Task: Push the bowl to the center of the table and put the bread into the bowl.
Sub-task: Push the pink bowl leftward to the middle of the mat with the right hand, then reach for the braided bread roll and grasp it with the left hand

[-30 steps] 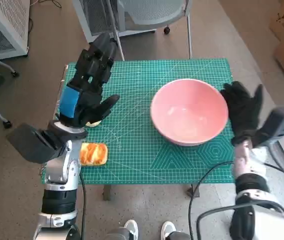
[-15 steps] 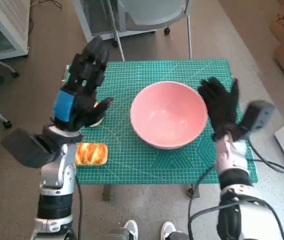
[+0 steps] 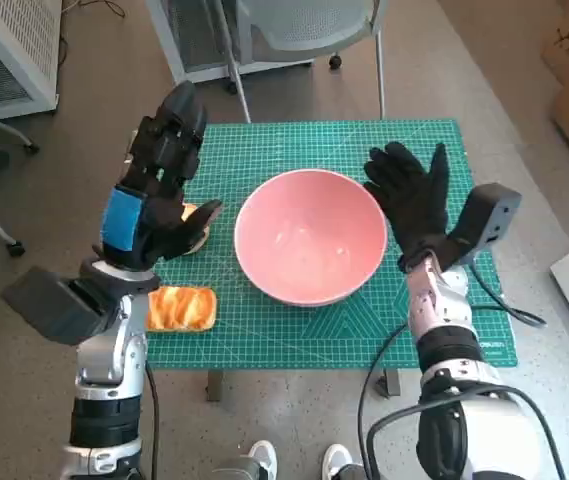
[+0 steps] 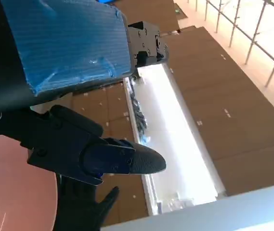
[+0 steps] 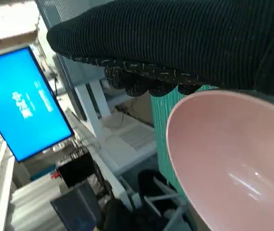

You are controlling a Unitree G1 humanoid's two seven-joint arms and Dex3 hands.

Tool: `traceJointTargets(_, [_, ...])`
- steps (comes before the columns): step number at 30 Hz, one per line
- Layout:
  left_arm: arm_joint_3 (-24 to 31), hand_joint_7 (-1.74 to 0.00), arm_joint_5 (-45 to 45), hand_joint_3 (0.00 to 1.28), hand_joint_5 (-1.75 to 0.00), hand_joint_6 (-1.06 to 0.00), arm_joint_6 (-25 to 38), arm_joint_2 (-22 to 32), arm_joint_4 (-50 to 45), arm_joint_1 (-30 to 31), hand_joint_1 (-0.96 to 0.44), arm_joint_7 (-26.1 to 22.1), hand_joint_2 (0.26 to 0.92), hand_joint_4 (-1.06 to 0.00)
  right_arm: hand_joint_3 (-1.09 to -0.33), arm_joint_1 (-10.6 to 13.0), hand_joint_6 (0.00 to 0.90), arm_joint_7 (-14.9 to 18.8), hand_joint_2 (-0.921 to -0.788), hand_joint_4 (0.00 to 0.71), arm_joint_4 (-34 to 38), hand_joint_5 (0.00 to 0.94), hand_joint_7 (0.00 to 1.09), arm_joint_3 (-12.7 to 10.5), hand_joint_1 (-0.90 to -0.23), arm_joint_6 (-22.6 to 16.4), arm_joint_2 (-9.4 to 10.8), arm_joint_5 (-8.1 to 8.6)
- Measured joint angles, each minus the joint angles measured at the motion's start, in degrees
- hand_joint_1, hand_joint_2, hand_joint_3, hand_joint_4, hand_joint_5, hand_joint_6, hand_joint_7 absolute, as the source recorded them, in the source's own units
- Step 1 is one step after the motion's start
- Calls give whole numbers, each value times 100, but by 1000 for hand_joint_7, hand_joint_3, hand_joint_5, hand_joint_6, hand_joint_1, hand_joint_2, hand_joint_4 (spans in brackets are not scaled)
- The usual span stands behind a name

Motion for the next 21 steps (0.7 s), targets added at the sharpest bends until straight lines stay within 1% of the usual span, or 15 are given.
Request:
traceJointTargets(4, [16, -345, 2, 231, -2, 1, 0, 3, -107, 77, -601, 30, 921, -5, -807, -7, 327, 38, -921, 210, -48, 6, 9, 22, -575, -65, -100, -50])
traceJointTargets(7, [49, -346, 4, 229, -3, 1, -1, 22, -179, 115, -610, 33, 921, -7, -801, -10, 337, 152, -921, 214, -123, 7, 14, 21, -588, -233, -199, -49])
traceJointTargets(12, [145, -343, 25, 225, -5, 1, -2, 107, -281, 210, -628, 80, 921, -12, -774, -28, 346, 526, -921, 223, -345, 9, 18, 3, -621, -741, -372, -27])
traceJointTargets(16, [208, -324, 36, 221, -4, 1, -2, 239, -403, 289, -641, 85, 921, -10, -758, -46, 339, 947, -921, 226, -608, 8, 14, -15, -632, -1249, -519, 88])
traceJointTargets(19, [244, -313, 146, 218, -3, 1, 1, 391, -582, 341, -649, 82, 921, -10, -752, -43, 338, 1377, -921, 228, -907, 8, 13, -42, -635, -1624, -588, 270])
traceJointTargets(21, [272, -307, 240, 205, -5, 1, 1, 528, -713, 381, -653, 66, 921, -13, -749, -35, 342, 1604, -921, 231, -1111, 8, 15, -48, -635, -1806, -614, 382])
